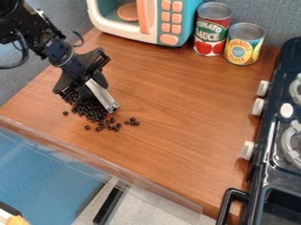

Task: Sweep into pile

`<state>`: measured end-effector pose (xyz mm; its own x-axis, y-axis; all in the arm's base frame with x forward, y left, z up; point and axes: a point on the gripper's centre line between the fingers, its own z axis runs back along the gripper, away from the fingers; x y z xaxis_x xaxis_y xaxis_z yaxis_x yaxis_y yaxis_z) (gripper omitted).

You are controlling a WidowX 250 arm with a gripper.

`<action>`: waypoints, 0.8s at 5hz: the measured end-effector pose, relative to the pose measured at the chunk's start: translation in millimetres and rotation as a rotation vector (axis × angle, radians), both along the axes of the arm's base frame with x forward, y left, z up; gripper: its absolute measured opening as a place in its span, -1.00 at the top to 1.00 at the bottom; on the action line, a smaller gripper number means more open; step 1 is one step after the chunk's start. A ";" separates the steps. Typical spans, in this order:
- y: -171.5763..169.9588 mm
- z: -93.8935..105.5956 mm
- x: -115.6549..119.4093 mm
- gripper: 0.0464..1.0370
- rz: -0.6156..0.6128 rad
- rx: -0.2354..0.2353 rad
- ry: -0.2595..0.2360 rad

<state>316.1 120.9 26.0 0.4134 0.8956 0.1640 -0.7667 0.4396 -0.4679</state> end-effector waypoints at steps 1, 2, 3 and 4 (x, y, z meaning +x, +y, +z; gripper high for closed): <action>-3.8 6.0 0.3 0.35 0.005 -0.026 -0.005; -15.6 20.1 12.1 0.35 -0.003 -0.052 -0.038; -35.1 25.8 22.0 0.35 -0.022 -0.103 -0.057; -68.6 26.2 29.7 0.35 -0.101 -0.113 -0.055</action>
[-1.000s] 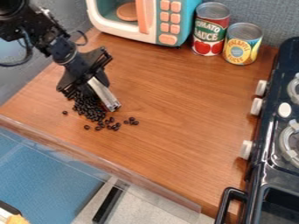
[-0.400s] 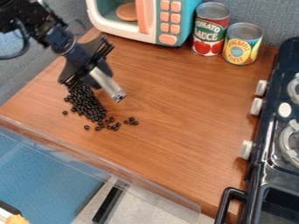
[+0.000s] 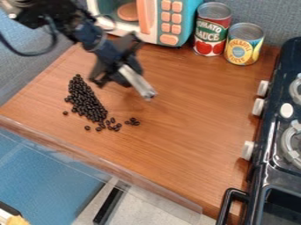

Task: Sweep into pile

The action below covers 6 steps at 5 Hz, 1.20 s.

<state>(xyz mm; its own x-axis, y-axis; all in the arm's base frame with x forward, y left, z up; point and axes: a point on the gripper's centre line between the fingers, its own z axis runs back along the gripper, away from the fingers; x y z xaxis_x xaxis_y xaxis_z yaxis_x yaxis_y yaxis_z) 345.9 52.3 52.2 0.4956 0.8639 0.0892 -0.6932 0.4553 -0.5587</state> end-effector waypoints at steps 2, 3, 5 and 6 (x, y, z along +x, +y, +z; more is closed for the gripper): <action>-61.5 -9.6 1.6 0.35 -0.179 0.115 -0.003; -63.5 -11.7 0.0 0.35 -0.194 0.153 0.012; -43.6 -25.3 -16.1 0.35 -0.164 0.156 0.043; -33.1 -32.4 -27.1 0.35 -0.161 0.153 0.056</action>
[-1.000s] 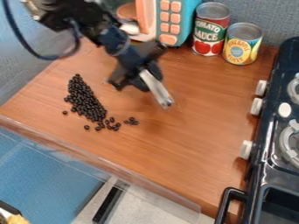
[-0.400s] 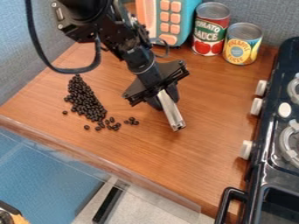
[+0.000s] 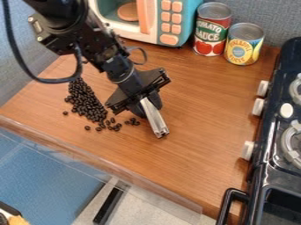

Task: Sweep into pile

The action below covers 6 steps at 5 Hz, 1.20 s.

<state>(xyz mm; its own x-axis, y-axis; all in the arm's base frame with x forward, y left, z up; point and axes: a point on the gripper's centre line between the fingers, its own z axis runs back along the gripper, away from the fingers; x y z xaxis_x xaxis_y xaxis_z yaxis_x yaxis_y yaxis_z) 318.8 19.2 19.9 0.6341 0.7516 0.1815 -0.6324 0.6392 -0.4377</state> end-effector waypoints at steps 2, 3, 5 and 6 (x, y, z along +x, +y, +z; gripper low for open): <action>17.0 -1.3 -18.8 0.35 0.022 0.012 -0.009; 26.0 -0.9 -25.7 0.35 0.033 0.011 -0.014; 37.6 4.7 -33.6 0.35 0.056 0.020 -0.020; 44.3 4.7 -37.1 0.35 0.065 0.031 -0.018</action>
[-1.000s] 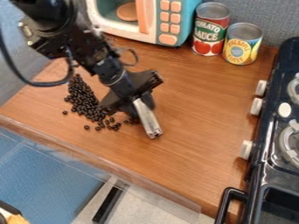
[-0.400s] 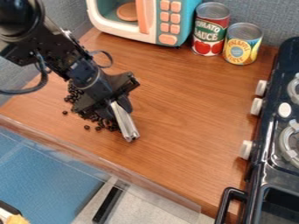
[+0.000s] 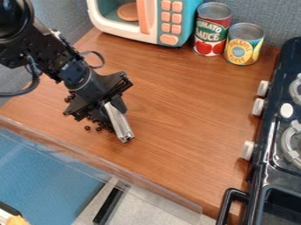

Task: Sweep into pile

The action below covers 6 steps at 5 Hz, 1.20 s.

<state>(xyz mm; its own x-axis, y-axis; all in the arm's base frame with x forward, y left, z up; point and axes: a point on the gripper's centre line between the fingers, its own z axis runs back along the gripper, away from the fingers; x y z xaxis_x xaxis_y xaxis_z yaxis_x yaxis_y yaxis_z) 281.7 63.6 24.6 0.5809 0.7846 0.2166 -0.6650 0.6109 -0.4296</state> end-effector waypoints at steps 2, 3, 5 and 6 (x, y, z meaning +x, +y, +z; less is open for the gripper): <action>-3.1 16.1 -1.0 0.35 0.010 -0.045 -0.024; -11.3 47.8 15.2 0.35 0.013 -0.085 -0.085; -25.3 41.3 56.7 0.35 0.030 -0.084 -0.051; -28.7 10.3 72.7 0.35 0.031 -0.029 0.035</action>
<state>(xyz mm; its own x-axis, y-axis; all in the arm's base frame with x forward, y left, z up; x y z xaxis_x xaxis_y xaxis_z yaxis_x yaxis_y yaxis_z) 354.3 34.8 34.9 0.5634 0.8077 0.1741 -0.6979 0.5780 -0.4230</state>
